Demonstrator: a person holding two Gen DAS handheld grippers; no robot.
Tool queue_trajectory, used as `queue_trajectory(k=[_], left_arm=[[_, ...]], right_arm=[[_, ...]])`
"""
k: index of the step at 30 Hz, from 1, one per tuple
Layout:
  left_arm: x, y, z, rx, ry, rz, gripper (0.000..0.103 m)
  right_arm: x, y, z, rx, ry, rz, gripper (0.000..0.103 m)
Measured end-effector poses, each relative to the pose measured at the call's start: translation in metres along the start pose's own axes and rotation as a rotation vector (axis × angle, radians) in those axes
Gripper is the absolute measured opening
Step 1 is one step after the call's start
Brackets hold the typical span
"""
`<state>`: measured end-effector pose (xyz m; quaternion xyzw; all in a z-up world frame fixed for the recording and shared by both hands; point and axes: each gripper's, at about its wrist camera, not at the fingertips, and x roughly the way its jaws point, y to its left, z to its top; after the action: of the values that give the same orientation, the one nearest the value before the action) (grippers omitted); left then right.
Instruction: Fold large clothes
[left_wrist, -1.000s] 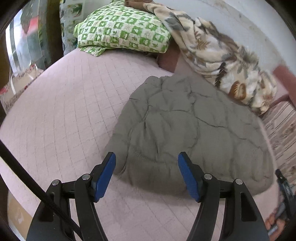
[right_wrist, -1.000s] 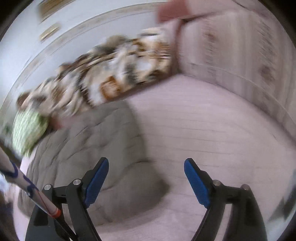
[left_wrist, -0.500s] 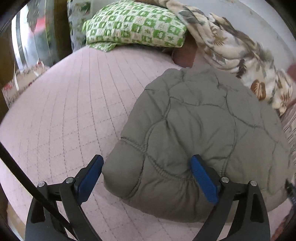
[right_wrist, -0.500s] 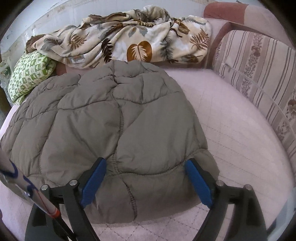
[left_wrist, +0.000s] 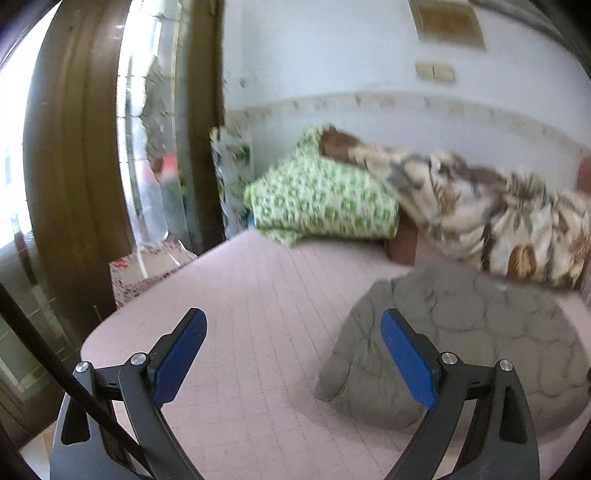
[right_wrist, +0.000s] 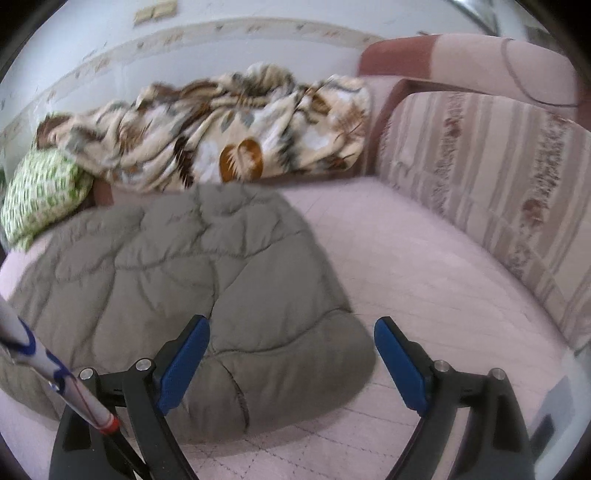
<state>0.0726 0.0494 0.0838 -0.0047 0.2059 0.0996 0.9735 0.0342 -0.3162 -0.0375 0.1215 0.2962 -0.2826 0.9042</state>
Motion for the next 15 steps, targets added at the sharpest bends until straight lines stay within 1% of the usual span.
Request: queue_trajectory(k=[2,3,5,6,8,10,12,15], left_arm=[[-0.022,0.008,0.005,-0.006,-0.026,-0.02,0.095],[-0.038,0.01,0.007,0.007,-0.049,-0.017,0.095],[-0.057,0.011,0.01,0.035,-0.073,-0.007,0.095],[-0.065,0.011,0.011,0.04,-0.08,-0.014,0.095],[-0.079,0.015,0.012,0.018,-0.079,-0.064,0.096],[-0.09,0.025,0.009,-0.041,-0.059,-0.147,0.096],[-0.101,0.031,0.004,-0.058,-0.058,-0.194,0.097],[-0.111,0.029,-0.004,-0.03,-0.067,-0.206,0.097]], right_arm=[[-0.015,-0.006,-0.003,0.032,-0.019,0.01,0.094],[-0.021,-0.007,-0.005,0.041,-0.023,0.019,0.094],[-0.037,-0.007,-0.013,0.048,-0.029,0.044,0.094],[-0.043,-0.006,-0.017,0.045,-0.029,0.055,0.094],[-0.057,-0.002,-0.028,0.035,-0.025,0.08,0.094],[-0.071,0.003,-0.039,0.024,-0.025,0.106,0.094],[-0.085,0.009,-0.052,0.002,-0.025,0.129,0.094],[-0.103,0.019,-0.074,-0.038,-0.011,0.152,0.094]])
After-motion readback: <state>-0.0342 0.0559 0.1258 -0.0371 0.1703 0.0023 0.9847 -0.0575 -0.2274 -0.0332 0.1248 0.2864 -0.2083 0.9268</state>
